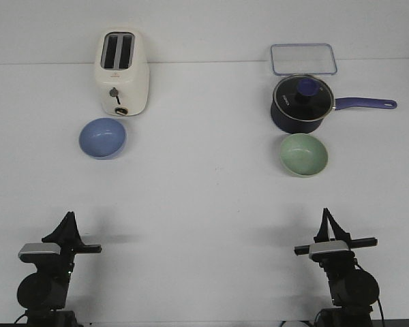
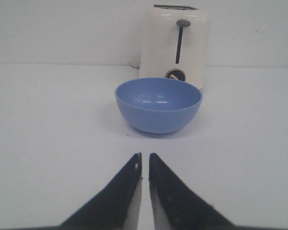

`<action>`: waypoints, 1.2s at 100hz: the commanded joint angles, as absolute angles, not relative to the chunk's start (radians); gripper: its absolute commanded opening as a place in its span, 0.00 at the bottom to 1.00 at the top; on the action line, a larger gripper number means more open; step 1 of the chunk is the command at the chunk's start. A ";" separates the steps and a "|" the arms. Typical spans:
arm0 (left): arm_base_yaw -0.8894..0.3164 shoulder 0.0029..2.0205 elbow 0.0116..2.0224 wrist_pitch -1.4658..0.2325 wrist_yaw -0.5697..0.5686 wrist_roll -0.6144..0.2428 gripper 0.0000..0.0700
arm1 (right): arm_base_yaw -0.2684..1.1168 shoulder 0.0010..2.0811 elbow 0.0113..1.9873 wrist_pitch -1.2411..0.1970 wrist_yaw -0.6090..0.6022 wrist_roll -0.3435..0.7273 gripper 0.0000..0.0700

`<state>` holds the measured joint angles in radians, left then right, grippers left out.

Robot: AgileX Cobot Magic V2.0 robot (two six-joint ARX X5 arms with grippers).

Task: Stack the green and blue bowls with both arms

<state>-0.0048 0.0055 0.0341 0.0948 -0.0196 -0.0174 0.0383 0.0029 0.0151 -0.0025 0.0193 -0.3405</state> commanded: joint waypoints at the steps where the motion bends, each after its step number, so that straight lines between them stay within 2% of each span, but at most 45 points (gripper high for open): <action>1: -0.006 0.004 0.014 0.105 -0.018 -0.015 0.02 | 0.040 0.001 0.013 0.012 0.020 -0.344 0.00; 79: -0.006 0.004 0.014 0.106 -0.018 -0.015 0.02 | 0.040 0.001 0.013 0.015 0.015 -0.325 0.00; 84: -0.006 0.004 0.014 0.105 -0.018 -0.015 0.02 | 0.040 0.001 0.013 0.014 0.014 -0.266 0.00; 107: -0.006 0.004 0.014 0.105 -0.018 -0.015 0.02 | 0.039 0.001 0.015 0.030 0.027 0.163 0.00; 120: -0.006 0.004 0.014 0.105 -0.018 -0.015 0.02 | 0.039 0.007 0.096 -0.024 0.081 0.209 0.00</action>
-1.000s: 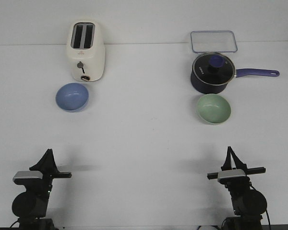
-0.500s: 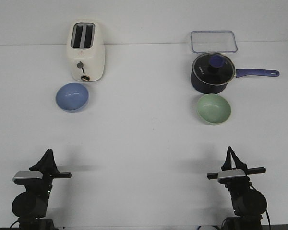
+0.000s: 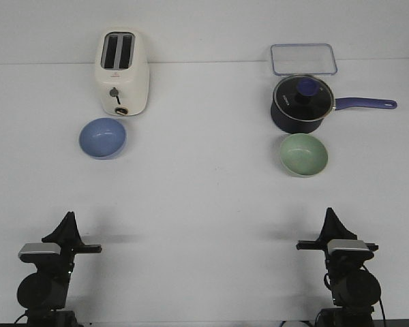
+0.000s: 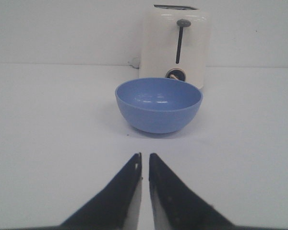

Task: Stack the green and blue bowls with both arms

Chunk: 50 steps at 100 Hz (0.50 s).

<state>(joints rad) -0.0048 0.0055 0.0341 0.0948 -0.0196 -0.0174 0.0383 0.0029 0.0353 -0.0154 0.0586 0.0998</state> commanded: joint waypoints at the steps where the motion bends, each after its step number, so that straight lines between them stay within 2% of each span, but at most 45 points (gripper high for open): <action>1: -0.006 0.004 0.014 0.105 -0.018 -0.015 0.02 | 0.039 0.010 0.105 -0.030 0.084 0.218 0.00; 13: -0.006 0.004 0.014 0.106 -0.018 -0.015 0.02 | 0.039 0.102 0.225 -0.084 0.113 0.287 0.00; 24: -0.006 0.004 0.014 0.106 -0.018 -0.015 0.02 | 0.037 0.275 0.365 -0.139 0.114 0.292 0.00; 37: -0.006 0.004 0.014 0.106 -0.018 -0.015 0.02 | 0.018 0.534 0.563 -0.279 0.104 0.290 0.02; 40: -0.006 0.004 0.014 0.106 -0.018 -0.015 0.02 | 0.012 0.595 0.608 -0.308 0.101 0.290 0.06; 44: -0.006 0.004 0.014 0.106 -0.018 -0.015 0.02 | 0.003 0.675 0.664 -0.340 0.097 0.284 0.16; 50: -0.006 0.004 0.014 0.106 -0.018 -0.015 0.02 | -0.012 0.787 0.744 -0.379 0.088 0.271 0.38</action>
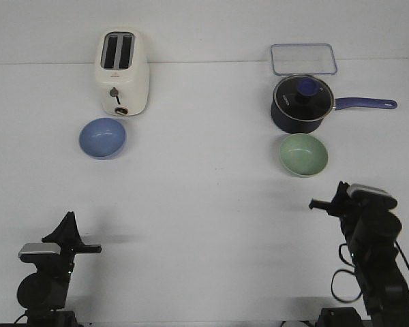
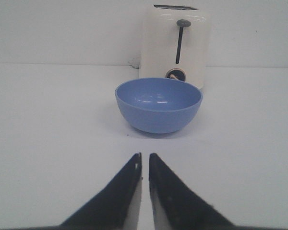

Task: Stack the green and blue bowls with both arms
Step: 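Reach the right gripper to the pale green bowl and grasp its rim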

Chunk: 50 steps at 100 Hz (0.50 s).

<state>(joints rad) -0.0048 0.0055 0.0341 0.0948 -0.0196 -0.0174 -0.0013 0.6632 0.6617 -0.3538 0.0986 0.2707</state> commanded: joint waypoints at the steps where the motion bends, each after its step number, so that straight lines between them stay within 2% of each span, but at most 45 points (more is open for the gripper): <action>1: -0.006 0.004 0.014 0.106 -0.018 -0.015 0.02 | -0.015 0.805 0.756 -0.384 0.085 0.268 0.42; 6: -0.006 0.004 0.014 0.106 -0.018 -0.015 0.02 | -0.029 0.894 0.816 -0.408 0.065 0.255 0.59; 10: -0.006 0.004 0.014 0.106 -0.018 -0.015 0.02 | -0.041 0.962 0.862 -0.423 0.048 0.245 0.65; 27: -0.006 0.004 0.014 0.106 -0.018 -0.015 0.02 | -0.096 1.222 1.019 -0.447 -0.006 0.215 0.68; 37: -0.006 0.004 0.014 0.106 -0.018 -0.015 0.02 | -0.117 1.356 1.086 -0.450 -0.013 0.199 0.77; 50: -0.006 0.004 0.014 0.106 -0.018 -0.015 0.02 | -0.138 1.501 1.153 -0.450 -0.020 0.178 0.78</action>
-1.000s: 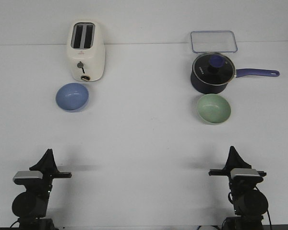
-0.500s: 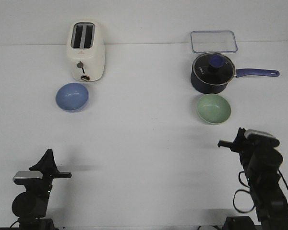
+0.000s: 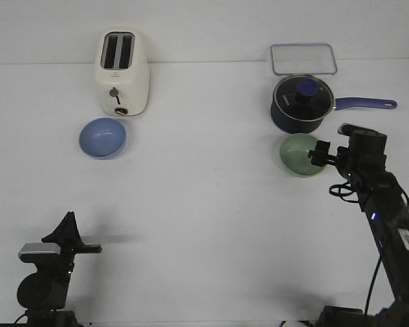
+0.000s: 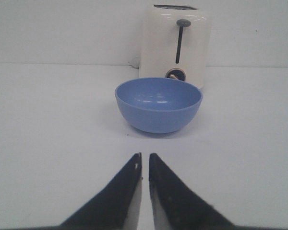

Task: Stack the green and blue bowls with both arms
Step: 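Reach the right gripper to the pale green bowl and grasp its rim, then drag the green bowl with the right gripper toward the table center, release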

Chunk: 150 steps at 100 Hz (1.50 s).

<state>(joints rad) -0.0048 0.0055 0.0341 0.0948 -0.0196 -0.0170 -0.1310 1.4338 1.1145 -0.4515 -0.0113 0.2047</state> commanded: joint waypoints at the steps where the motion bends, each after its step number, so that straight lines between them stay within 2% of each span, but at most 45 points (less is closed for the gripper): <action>1: -0.006 0.004 0.014 0.106 -0.018 -0.015 0.02 | -0.140 1.511 1.157 -0.450 -0.022 0.178 0.78; 17: -0.006 0.004 0.014 0.106 -0.018 -0.015 0.02 | -0.152 1.639 1.204 -0.454 -0.061 0.175 0.77; 23: -0.006 0.004 0.014 0.105 -0.018 -0.015 0.02 | -0.152 1.668 1.212 -0.453 -0.064 0.168 0.74; 26: -0.006 0.004 0.014 0.105 -0.018 -0.015 0.02 | -0.152 1.679 1.214 -0.451 -0.065 0.165 0.67; 33: -0.006 0.004 0.014 0.106 -0.018 -0.015 0.02 | -0.152 1.699 1.216 -0.451 -0.065 0.154 0.42; 45: -0.006 0.004 0.014 0.106 -0.018 -0.015 0.02 | -0.152 1.714 1.217 -0.451 -0.079 0.149 0.16; 51: -0.006 0.004 0.014 0.106 -0.018 -0.015 0.02 | -0.152 1.715 1.218 -0.450 -0.079 0.147 0.00; 68: -0.006 0.004 0.014 0.106 -0.018 -0.015 0.02 | -0.153 1.692 1.259 -0.495 -0.093 0.133 0.00; 87: -0.006 0.004 0.014 0.106 -0.018 -0.015 0.02 | -0.152 1.550 1.278 -0.518 -0.223 0.150 0.00; 96: -0.006 0.004 0.014 0.106 -0.018 -0.015 0.02 | -0.144 1.460 1.278 -0.585 -0.286 0.158 0.00; 103: -0.006 0.004 0.014 0.106 -0.018 -0.015 0.02 | -0.119 1.396 1.276 -0.643 -0.292 0.155 0.00; 114: -0.006 0.004 0.014 0.106 -0.018 -0.015 0.02 | -0.051 1.306 1.251 -0.702 -0.292 0.155 0.00; 129: -0.006 0.004 0.014 0.106 -0.018 -0.015 0.02 | 0.095 1.203 1.148 -0.699 -0.289 0.186 0.00; 150: -0.006 0.004 0.014 0.107 -0.018 -0.015 0.02 | 0.327 1.186 1.032 -0.683 -0.249 0.237 0.00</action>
